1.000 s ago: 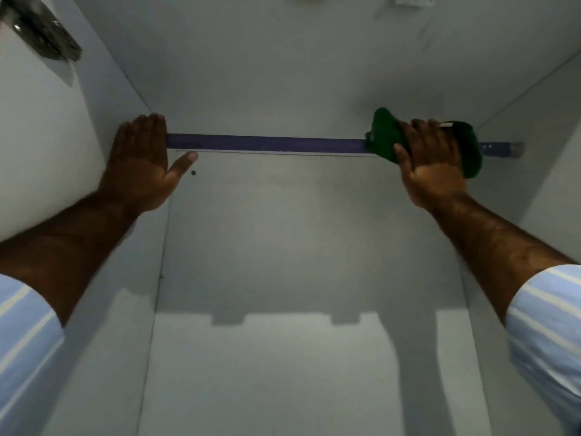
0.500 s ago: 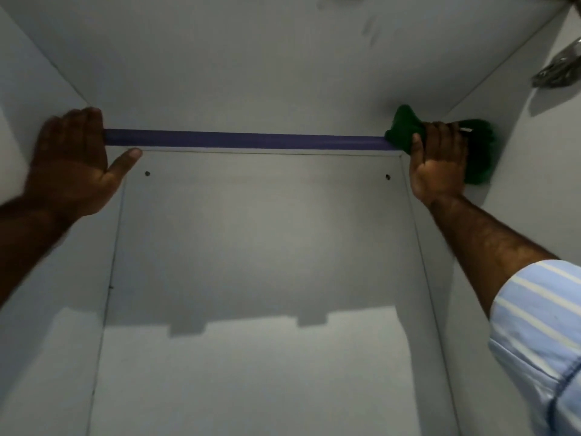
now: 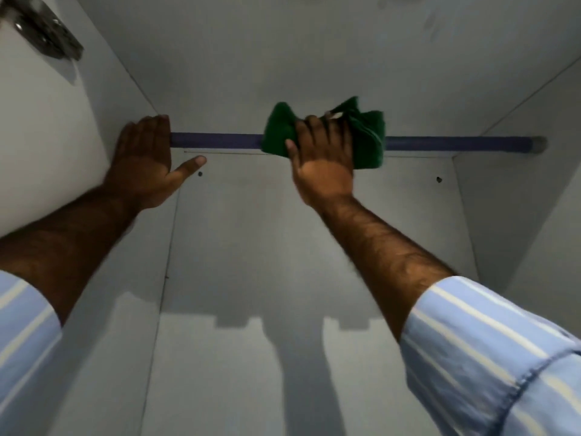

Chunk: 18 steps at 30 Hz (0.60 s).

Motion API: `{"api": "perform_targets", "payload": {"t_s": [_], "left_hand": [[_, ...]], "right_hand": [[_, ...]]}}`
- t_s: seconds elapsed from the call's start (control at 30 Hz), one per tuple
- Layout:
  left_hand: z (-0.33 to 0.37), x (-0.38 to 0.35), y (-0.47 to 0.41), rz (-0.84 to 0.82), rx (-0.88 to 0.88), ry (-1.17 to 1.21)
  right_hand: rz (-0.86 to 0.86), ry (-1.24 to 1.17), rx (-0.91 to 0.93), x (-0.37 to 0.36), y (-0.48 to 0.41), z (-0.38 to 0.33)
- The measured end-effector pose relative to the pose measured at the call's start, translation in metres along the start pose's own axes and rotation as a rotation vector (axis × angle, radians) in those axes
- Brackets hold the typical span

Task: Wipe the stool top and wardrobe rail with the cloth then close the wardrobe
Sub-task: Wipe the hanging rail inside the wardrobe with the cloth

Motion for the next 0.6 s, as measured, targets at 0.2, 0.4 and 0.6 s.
{"api": "perform_targets", "payload": {"t_s": [0.2,0.4,0.6], "left_hand": [[-0.005,-0.007,-0.003,-0.213,-0.041,-0.077],[-0.007,-0.01,-0.002,-0.226,-0.032,-0.032],[-0.016,-0.02,-0.007,-0.187,-0.033,0.007]], "right_hand": [[-0.125,-0.085,0.165,-0.025,-0.019,-0.107],[-0.154,-0.115,0.208,-0.028,-0.015,-0.103],[-0.027,-0.078,0.09,-0.004,0.002,-0.009]]}}
Point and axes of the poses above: each hand's wrist, its own y-axis away from the middle knuckle, its own x-axis out of the back of the hand, z = x × y, the point moved 6 cm from there along -y, towards the middle knuckle, and after that the axes turned 8 degrees about -y, right-handed, at the moved point
